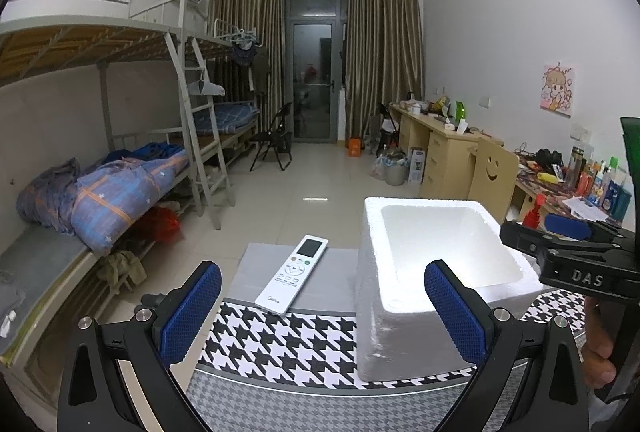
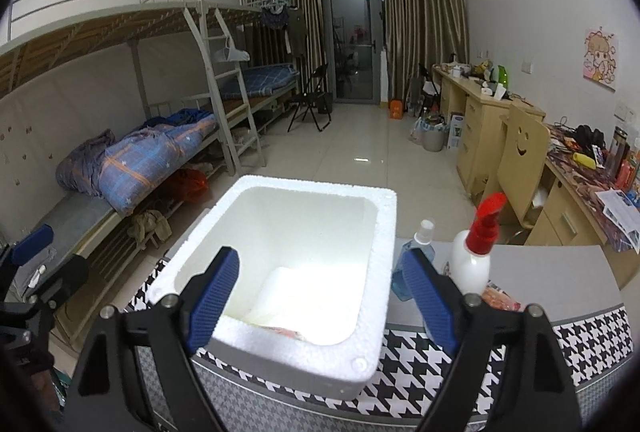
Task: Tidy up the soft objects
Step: 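Move both tools back over the blue mask and yellow foam net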
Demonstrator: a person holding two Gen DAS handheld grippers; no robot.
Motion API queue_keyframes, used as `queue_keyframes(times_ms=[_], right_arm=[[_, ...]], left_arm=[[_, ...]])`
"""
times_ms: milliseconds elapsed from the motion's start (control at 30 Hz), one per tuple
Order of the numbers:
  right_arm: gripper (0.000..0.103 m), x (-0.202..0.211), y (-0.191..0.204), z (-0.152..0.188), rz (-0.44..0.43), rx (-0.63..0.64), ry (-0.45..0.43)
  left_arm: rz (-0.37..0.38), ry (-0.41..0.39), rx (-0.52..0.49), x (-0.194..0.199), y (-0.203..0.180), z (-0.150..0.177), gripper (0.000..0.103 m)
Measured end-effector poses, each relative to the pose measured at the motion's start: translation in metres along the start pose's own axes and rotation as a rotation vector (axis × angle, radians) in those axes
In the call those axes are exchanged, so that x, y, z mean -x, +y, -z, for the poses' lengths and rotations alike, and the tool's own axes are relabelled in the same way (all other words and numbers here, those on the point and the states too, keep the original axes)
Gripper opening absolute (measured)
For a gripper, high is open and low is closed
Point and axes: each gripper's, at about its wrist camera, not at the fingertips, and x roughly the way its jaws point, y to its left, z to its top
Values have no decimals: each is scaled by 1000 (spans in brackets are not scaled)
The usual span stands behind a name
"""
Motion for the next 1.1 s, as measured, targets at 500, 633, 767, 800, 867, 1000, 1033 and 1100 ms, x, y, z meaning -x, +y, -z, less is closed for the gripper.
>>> queue_keyframes(times_ms=[500, 633, 767, 800, 867, 1000, 1033, 1100], right_arm=[[93, 46, -4, 10, 11, 4, -80], [93, 58, -9, 13, -3, -32, -102], [93, 64, -13, 16, 1, -45, -114], [93, 65, -14, 18, 1, -47, -115], [93, 69, -15, 19, 2, -47, -120], [93, 77, -16, 23, 6, -43, -126], [93, 80, -16, 24, 11, -38, -131], [93, 85, -20, 26, 15, -35, -141]], left_arm=[[34, -19, -8, 24, -12, -1, 102], [42, -30, -16, 31, -16, 0, 102], [50, -34, -14, 34, -18, -1, 102], [53, -35, -14, 35, -19, 0, 102], [57, -38, -19, 38, -21, 0, 102], [65, -41, -25, 41, -26, 1, 102], [68, -42, -26, 42, -27, 1, 102], [71, -45, -27, 44, -28, 0, 102]])
